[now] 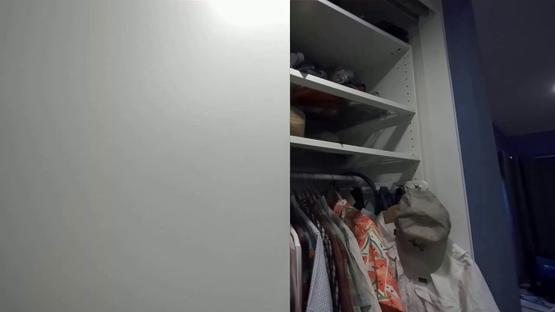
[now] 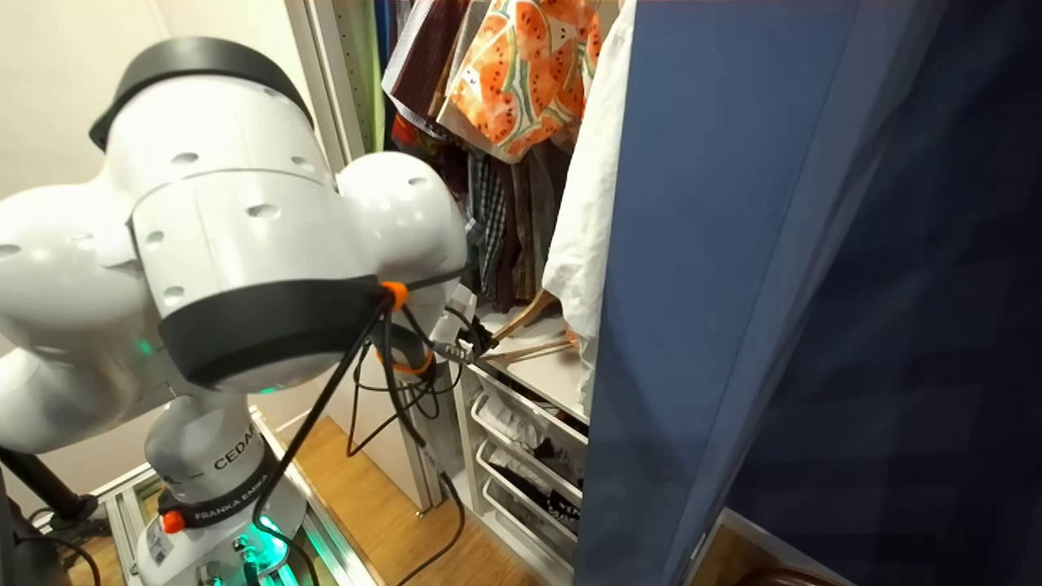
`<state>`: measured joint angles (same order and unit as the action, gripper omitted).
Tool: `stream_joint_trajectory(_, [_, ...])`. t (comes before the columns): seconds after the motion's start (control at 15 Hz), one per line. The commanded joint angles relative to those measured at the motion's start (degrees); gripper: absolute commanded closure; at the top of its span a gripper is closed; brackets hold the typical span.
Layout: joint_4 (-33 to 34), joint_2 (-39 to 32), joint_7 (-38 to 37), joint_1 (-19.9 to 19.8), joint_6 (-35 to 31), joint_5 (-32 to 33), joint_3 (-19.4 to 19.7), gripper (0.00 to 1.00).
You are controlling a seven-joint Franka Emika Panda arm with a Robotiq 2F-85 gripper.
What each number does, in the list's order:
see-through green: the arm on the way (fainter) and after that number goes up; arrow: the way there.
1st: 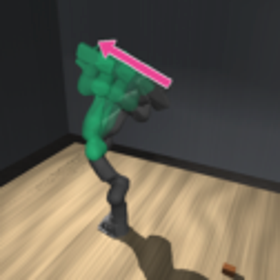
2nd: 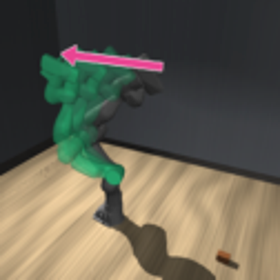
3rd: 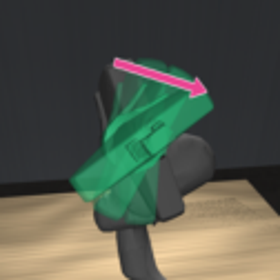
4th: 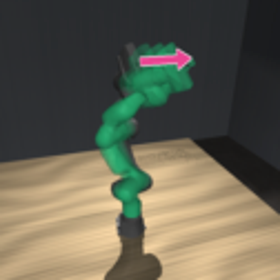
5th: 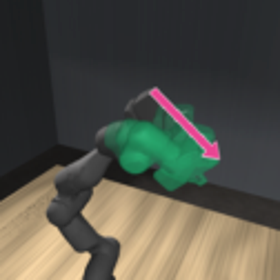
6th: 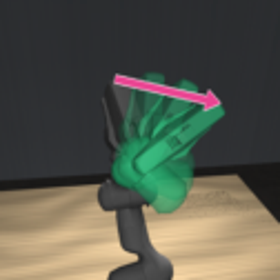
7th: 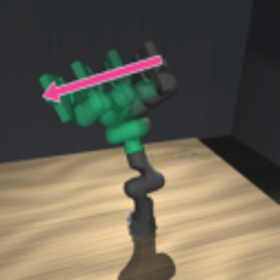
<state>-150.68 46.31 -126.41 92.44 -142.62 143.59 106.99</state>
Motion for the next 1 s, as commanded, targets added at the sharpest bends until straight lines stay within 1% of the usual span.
stream_joint_trajectory(0.0, [0.10,9.22,5.89,-1.14,3.95,-0.42,3.13,0.95])
stream_joint_trajectory(0.13, [0.26,12.06,7.32,-1.79,5.71,-0.35,4.03,0.95])
stream_joint_trajectory(0.47, [0.12,17.02,10.18,-4.30,9.14,-0.07,4.06,0.95])
stream_joint_trajectory(0.53, [0.02,17.88,10.73,-4.76,9.58,0.07,4.51,0.80])
stream_joint_trajectory(0.6, [-0.05,18.43,11.52,-5.30,9.91,0.02,4.25,0.54])
stream_joint_trajectory(0.67, [-0.07,18.96,12.17,-5.68,10.59,0.10,4.20,0.55])
stream_joint_trajectory(0.73, [-0.05,19.53,12.94,-6.18,11.03,0.14,4.33,0.51])
stream_joint_trajectory(0.8, [-0.11,19.96,13.58,-6.58,11.88,0.19,4.51,0.45])
stream_joint_trajectory(0.87, [-0.15,20.20,14.43,-6.80,12.85,0.22,4.65,0.84])
stream_joint_trajectory(0.93, [-0.15,20.74,15.13,-7.11,13.55,0.22,4.74,0.83])
